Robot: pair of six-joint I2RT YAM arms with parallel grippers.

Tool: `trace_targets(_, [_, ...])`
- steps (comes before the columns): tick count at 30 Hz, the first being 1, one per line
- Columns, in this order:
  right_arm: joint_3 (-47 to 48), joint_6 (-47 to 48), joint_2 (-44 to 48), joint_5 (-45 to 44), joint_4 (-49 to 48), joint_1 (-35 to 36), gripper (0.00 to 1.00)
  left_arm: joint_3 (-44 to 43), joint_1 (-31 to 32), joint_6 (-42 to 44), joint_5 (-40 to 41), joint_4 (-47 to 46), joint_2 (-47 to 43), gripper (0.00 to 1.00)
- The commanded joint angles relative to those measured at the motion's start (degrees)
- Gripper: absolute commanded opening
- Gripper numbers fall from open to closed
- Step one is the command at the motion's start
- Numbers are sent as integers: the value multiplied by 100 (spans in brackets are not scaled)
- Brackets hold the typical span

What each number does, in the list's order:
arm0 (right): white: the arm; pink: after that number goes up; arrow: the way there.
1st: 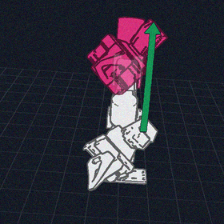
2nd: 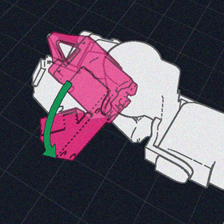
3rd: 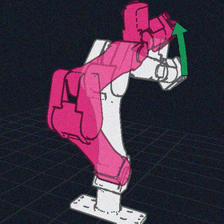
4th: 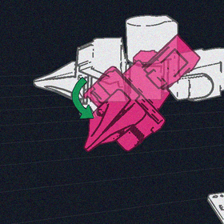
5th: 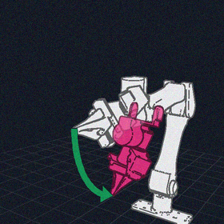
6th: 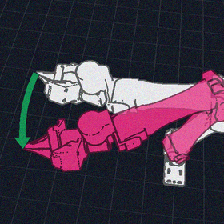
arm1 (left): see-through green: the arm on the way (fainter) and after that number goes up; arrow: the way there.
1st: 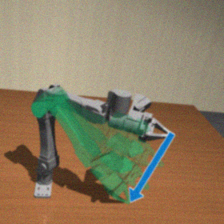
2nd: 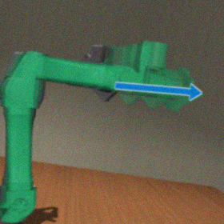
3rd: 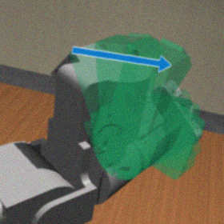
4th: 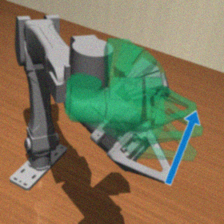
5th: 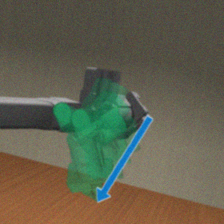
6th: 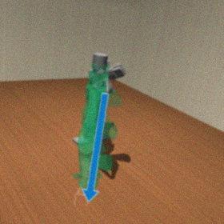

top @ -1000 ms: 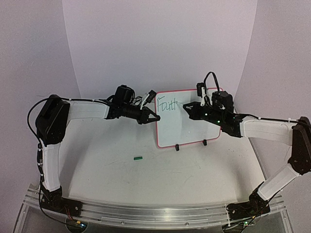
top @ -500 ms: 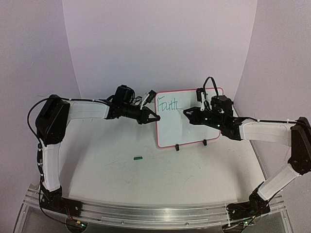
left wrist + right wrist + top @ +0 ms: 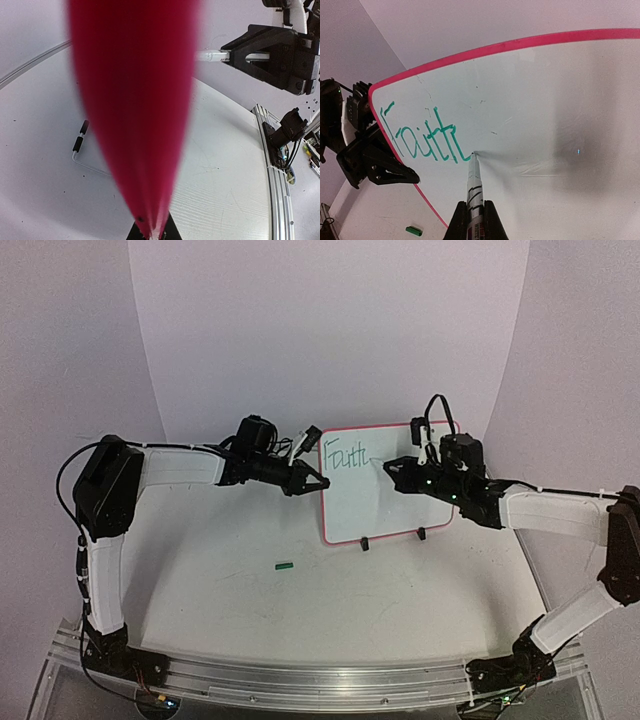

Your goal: Write a sentence on the whiteboard

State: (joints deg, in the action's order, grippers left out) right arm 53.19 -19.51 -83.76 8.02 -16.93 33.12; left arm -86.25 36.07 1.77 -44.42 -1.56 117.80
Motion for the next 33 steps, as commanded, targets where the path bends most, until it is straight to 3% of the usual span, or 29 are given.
trace_targets(1, [-12,86,587,173,-80,-25,0,73,260,210,-31,1053,200,0])
trace_targets(17, [21,751,1060,1763,1037,-197,0,82,299,303,39,1136,191,0])
trace_targets(27, [-45,751,739,3084,902,-1027,0,83,319,306,39,1157,246,0])
trace_targets(33, [-33,615,492,3134,563,-1246,0,81,330,307,37,1158,227,0])
